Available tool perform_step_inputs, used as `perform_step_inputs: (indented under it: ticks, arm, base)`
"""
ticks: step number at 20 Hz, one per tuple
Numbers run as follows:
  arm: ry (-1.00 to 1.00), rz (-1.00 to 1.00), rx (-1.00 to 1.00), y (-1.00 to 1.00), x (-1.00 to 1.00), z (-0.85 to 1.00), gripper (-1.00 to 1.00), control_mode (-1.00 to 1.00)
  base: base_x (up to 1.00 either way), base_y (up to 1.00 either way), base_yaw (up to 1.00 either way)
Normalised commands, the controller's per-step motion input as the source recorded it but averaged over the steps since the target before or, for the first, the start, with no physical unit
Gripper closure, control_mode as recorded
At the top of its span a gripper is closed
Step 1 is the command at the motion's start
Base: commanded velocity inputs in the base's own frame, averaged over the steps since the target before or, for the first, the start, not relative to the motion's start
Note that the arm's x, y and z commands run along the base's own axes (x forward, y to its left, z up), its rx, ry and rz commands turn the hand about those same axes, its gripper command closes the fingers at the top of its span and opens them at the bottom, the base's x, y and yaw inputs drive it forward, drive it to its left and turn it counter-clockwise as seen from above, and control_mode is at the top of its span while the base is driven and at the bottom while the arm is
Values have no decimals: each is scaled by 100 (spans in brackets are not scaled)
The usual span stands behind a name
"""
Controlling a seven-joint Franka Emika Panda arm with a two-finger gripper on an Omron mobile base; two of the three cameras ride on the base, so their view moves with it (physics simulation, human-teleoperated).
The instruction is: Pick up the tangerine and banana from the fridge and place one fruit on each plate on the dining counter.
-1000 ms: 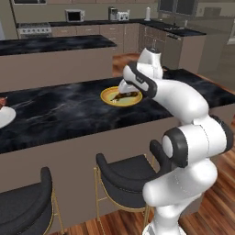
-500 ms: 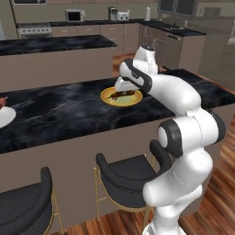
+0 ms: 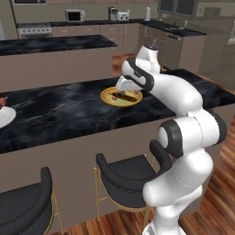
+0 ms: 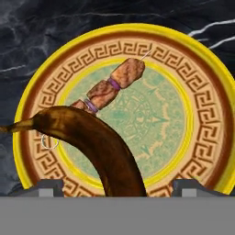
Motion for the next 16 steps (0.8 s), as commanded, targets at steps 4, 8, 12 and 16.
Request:
perform_step_inputs:
  ticks: [4, 8, 12, 16]
  arm:
    - [1, -3, 5, -29, -10, 45, -100, -100]
    - [0, -4, 1, -22, -30, 67, -100, -100]
    - [-1, -7, 3, -13, -51, 62, -100, -100]
    - [-9, -8, 5, 0, -85, 33, -100, -100]
  base:
    - [0, 0, 0]
    - [0, 0, 0]
    - [0, 0, 0]
    - [0, 0, 0]
